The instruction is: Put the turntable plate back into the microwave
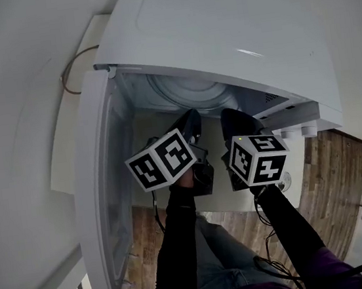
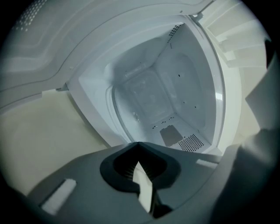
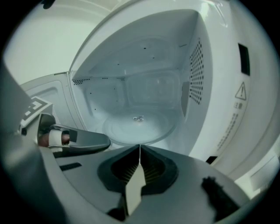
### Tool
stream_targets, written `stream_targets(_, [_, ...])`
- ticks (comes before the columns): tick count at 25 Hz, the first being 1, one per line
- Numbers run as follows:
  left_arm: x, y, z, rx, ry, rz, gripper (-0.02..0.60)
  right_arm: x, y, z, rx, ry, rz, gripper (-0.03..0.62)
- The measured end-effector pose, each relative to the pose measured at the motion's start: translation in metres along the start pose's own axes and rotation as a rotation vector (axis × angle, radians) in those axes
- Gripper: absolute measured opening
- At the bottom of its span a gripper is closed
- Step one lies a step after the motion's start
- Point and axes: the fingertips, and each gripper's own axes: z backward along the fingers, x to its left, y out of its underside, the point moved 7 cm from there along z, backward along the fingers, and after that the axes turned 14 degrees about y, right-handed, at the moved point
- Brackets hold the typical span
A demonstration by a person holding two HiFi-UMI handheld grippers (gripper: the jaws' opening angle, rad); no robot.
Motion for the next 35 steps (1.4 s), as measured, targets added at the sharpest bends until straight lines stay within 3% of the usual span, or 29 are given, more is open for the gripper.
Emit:
stream_targets(4, [-0.018, 0.012, 0.012, 0.002, -0.008, -0.065, 0.005, 0.002, -0.004, 0.023, -0.040, -0.041, -0.043, 0.012])
stream_targets(8, [-0.044, 0.041, 0.039, -0.052, 0.007, -0.136, 0.005, 0.002, -0.006, 0.063, -0.084, -0.125, -0.129, 0.012])
stream_targets(13, [-0.115, 0.047, 0.075, -0.066, 0.073, -0.429, 0.005, 0.002, -0.027, 0.127, -0.180, -0.183, -0.134, 0.009])
stream_targets(16, [-0.156, 0.039, 0.087, -0.049, 0.009, -0.609, 0.005, 0.001, -0.045, 0.162, -0.231, -0.204, -0.088, 0.009])
stream_targets(19, [-0.192, 0.030, 0.085, -0.011, -0.050, -0.769, 0.005, -0.005, -0.063, 0.187, -0.286, -0.224, -0.110, 0.009])
stream_targets(24, [-0.243, 0.009, 0.083, -0.060, -0.066, -0.950, 0.005, -0.016, -0.089, 0.220, -0.412, -0.206, -0.159, 0.009])
stream_targets(27, [-0.257, -0.002, 0.087, -0.097, -0.080, -1.006, 0.005, -0.017, -0.099, 0.230, -0.475, -0.180, -0.126, 0.009])
stream_targets(35, [-0.265, -0.008, 0.094, -0.144, -0.087, -1.011, 0.005, -0.019, -0.102, 0.243, -0.529, -0.144, -0.056, 0.009])
